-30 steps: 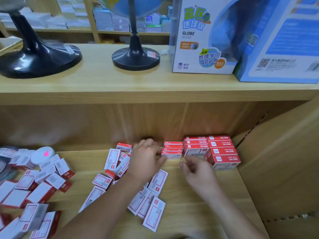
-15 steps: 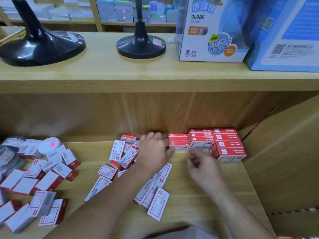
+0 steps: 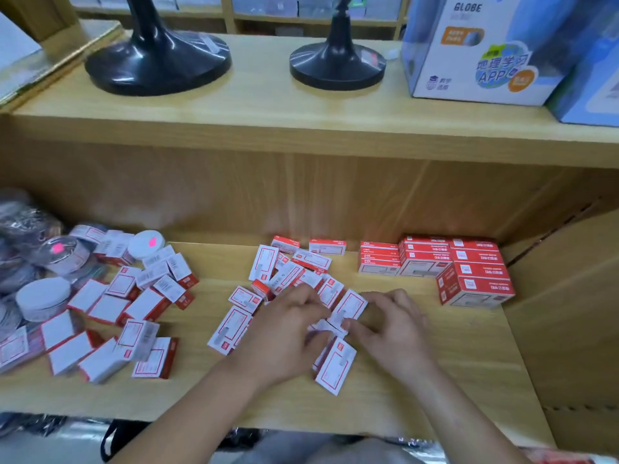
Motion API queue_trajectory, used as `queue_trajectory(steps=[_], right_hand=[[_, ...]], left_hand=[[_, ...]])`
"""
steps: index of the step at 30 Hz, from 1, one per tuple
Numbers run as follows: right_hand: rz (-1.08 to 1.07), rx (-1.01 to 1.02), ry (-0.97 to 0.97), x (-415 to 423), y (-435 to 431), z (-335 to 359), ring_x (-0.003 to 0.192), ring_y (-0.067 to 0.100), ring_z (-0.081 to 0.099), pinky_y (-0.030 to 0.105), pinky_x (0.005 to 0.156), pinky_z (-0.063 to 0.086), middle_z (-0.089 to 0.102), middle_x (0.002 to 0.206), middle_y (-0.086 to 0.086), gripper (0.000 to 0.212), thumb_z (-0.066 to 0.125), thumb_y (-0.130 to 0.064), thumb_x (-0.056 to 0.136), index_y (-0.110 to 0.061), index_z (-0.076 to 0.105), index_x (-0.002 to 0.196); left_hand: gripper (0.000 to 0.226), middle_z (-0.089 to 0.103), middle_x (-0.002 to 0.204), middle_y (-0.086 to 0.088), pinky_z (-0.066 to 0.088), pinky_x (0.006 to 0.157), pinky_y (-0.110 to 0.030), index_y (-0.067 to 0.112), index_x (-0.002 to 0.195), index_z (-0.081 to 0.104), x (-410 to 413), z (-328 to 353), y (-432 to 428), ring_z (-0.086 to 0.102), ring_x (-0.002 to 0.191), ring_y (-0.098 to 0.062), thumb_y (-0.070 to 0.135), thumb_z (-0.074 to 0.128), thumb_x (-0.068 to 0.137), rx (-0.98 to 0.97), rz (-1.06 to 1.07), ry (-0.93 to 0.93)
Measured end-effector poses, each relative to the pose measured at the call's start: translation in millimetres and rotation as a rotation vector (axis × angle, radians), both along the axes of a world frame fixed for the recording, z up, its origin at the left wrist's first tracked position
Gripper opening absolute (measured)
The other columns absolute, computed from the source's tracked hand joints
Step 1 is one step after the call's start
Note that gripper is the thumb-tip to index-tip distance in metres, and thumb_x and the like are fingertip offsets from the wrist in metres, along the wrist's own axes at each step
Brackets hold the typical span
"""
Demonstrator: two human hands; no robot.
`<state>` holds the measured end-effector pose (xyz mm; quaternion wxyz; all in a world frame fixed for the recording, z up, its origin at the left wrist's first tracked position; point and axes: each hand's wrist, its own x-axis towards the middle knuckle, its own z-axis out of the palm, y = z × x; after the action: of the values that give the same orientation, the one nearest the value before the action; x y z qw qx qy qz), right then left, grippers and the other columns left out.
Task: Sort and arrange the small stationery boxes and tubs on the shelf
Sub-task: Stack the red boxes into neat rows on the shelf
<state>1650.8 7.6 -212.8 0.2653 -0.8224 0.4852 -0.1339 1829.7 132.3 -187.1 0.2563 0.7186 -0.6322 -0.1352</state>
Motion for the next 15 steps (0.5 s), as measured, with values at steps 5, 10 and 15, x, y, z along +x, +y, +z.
queue_trajectory(steps=[5,10,15], right_hand=[[-0.163,0.275,-0.488,-5.8,0.6,12.2,0.075,0.01,0.062,0.026,0.073,0.052,0.068,0.089,-0.005,0.044,0.079,0.001,0.077,-0.027,0.055,0.102],[-0.039,0.122,-0.405,-29.9,-12.4,24.5,0.06,0.005,0.051,0.013,0.065,0.044,0.053,0.073,-0.006,0.052,0.067,0.01,0.083,-0.02,0.063,0.124],[-0.024,0.092,-0.245,-49.6,-18.0,21.7,0.075,0.005,0.061,0.026,0.074,0.052,0.064,0.081,-0.01,0.049,0.076,0.002,0.081,-0.023,0.063,0.121]], left_hand=[[0.047,0.049,0.109,0.014,0.042,0.074,-0.027,0.032,0.11,0.068,-19.8,1.1,15.3,0.049,0.1,-0.012,0.06,0.069,0.072,0.069,-0.108,-0.146],[0.042,0.048,0.112,0.011,0.044,0.085,-0.037,0.033,0.11,0.068,-25.2,-0.6,9.1,0.044,0.102,-0.017,0.056,0.069,0.075,0.105,-0.137,-0.184],[0.048,0.06,0.116,0.014,0.043,0.093,-0.035,0.039,0.13,0.05,-38.9,1.3,5.7,0.046,0.112,-0.014,0.042,0.066,0.085,0.139,-0.172,-0.103]])
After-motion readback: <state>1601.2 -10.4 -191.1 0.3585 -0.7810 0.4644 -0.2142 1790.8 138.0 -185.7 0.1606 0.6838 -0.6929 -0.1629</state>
